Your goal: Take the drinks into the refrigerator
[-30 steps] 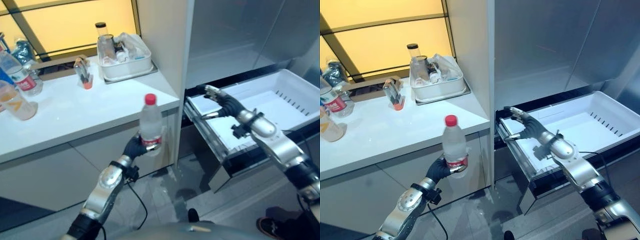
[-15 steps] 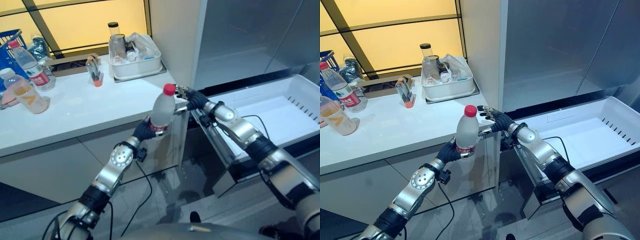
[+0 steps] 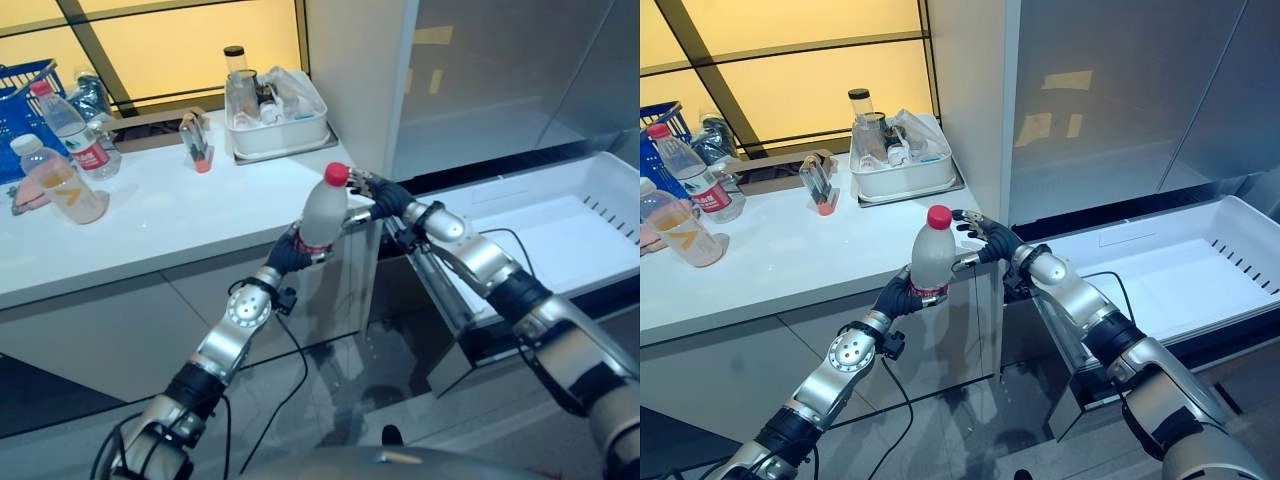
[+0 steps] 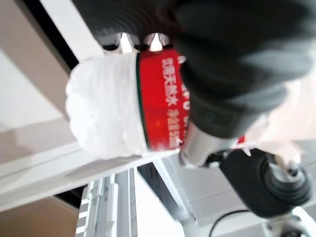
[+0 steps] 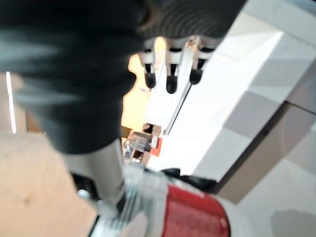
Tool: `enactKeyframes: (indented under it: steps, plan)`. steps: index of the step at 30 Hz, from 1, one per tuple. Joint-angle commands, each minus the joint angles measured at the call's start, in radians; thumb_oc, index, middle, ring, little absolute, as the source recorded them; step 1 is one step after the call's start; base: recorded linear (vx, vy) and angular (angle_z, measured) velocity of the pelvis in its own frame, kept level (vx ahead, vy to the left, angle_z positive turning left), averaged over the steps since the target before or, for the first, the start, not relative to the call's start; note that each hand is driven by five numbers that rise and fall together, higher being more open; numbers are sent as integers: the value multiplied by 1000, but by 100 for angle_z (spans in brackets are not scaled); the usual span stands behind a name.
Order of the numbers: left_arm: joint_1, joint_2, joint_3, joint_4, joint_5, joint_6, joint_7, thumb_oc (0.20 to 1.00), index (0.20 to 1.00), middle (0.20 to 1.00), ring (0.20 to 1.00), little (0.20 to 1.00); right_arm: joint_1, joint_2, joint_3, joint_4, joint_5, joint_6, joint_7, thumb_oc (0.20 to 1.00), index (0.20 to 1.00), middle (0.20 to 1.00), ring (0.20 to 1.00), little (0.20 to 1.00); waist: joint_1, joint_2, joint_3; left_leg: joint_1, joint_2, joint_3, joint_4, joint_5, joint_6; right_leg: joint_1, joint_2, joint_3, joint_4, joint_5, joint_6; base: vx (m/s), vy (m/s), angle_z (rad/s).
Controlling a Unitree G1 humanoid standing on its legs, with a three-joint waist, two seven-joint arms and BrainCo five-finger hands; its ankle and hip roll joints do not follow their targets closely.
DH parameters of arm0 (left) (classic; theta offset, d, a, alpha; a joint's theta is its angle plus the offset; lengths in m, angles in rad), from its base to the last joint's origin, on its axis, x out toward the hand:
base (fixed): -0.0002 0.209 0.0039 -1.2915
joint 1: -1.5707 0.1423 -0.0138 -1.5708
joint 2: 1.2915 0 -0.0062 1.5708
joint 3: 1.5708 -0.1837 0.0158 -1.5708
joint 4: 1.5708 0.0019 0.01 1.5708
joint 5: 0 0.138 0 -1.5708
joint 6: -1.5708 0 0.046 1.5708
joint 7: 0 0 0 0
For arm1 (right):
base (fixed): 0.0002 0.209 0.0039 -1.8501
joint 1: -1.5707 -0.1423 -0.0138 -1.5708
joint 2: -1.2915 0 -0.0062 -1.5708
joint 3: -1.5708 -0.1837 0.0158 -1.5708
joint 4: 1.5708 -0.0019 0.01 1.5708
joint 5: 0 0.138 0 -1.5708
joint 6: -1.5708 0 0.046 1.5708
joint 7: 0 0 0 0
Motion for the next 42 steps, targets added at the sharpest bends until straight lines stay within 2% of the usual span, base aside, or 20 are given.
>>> enactKeyframes:
  steps: [1,10,16,20,21,22,23,25,29,30,31,32,39,42]
  plan:
    - [-254,-43,-81,32,-1,-108,20,200,200,200,200,200,-175,112,24,43,92,-54,-12,1000,1000,1000,1000,1000,8,-60,-44,-56,-52,-36,12,-33,38,64,-32,-65,32,-86,32,0,0,0]
    - [-328,-94,-121,118,7,-93,77,200,200,200,200,200,-157,232,60,-27,274,-51,-17,1000,1000,1000,1000,1000,3,-57,-49,-51,-50,-30,12,-33,40,65,-31,-62,36,-91,32,0,0,0]
    - [-371,-117,-139,162,7,-89,119,200,200,200,200,200,-166,303,67,9,276,-60,-69,1000,1000,1000,1000,1000,2,-54,-50,-49,-49,-26,12,-33,40,66,-30,-59,35,-92,31,0,0,0]
    - [-390,-125,-158,157,32,-87,140,200,200,200,200,200,-167,356,74,53,220,-65,-105,1000,1000,1000,1000,1000,2,-53,-52,-47,-49,-24,13,-35,42,68,-29,-57,33,-93,32,0,0,0]
    - [-389,-127,-164,154,36,-87,140,200,200,200,200,200,-172,367,75,64,205,-66,-112,868,868,868,868,868,4,-53,-52,-47,-48,-23,13,-35,42,69,-29,-57,33,-93,32,0,0,0]
    - [-388,-132,-167,155,34,-85,143,200,200,200,200,200,-178,381,73,78,182,-68,-127,410,410,410,410,410,5,-53,-52,-46,-48,-22,14,-36,43,69,-29,-56,32,-93,32,0,0,0]
    - [-388,-132,-168,156,34,-85,143,200,200,200,200,200,-178,382,73,79,182,-69,-128,200,200,200,200,200,5,-54,-52,-46,-48,-22,14,-36,43,69,-29,-55,32,-93,32,0,0,0]
    - [-384,-140,-172,156,32,-83,153,200,200,200,200,200,-193,397,62,97,105,-78,-169,200,200,200,200,200,6,-53,-51,-47,-49,-20,14,-36,44,69,-29,-53,30,-92,32,0,0,0]
    - [-374,-146,-169,153,26,-86,159,200,200,200,200,200,-173,396,48,82,100,-83,-179,200,200,200,200,200,7,-53,-49,-48,-49,-21,15,-36,44,67,-30,-55,30,-91,33,0,0,0]
    - [-361,-147,-162,148,5,-88,158,360,360,360,360,360,-165,381,36,67,98,-86,-182,200,200,200,200,200,9,-54,-48,-49,-50,-23,14,-36,45,66,-31,-54,30,-91,33,0,0,0]
    - [-360,-147,-162,148,5,-87,158,445,445,445,445,445,-164,380,36,66,98,-86,-182,200,200,200,200,200,9,-54,-48,-49,-50,-23,14,-36,45,66,-31,-54,30,-91,33,0,0,0]
    - [-352,-148,-162,148,-8,-87,151,1000,1000,1000,1000,1000,-156,363,22,50,102,-91,-190,200,200,200,200,200,10,-56,-48,-50,-50,-25,15,-35,46,66,-32,-54,29,-91,34,0,0,0]
    - [-329,-152,-140,139,-40,-88,151,1000,1000,1000,1000,1000,-107,293,-34,-38,105,-108,-207,200,200,200,200,200,10,-59,-47,-52,-50,-27,14,-35,48,65,-33,-54,29,-90,35,0,0,0]
    - [-293,-152,-113,127,-93,-91,136,1000,1000,1000,1000,1000,-53,231,-90,-90,117,-123,-215,200,200,200,200,200,12,-60,-46,-52,-50,-27,13,-34,48,66,-32,-55,27,-90,35,0,0,0]
